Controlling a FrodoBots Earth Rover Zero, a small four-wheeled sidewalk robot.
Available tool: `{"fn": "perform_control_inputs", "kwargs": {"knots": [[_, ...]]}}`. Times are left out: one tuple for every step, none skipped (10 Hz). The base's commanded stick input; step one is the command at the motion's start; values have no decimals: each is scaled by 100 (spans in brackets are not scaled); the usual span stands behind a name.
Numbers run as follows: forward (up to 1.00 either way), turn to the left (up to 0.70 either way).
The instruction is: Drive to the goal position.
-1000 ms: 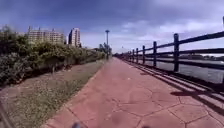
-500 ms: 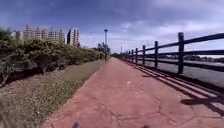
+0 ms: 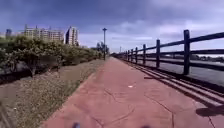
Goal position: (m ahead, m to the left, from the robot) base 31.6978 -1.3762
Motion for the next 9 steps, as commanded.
{"fn": "perform_control_inputs", "kwargs": {"knots": [[70, 0], [70, 0], [70, 0], [70, 0], [70, 0], [70, 0], [70, 0], [70, 0], [70, 0]]}}
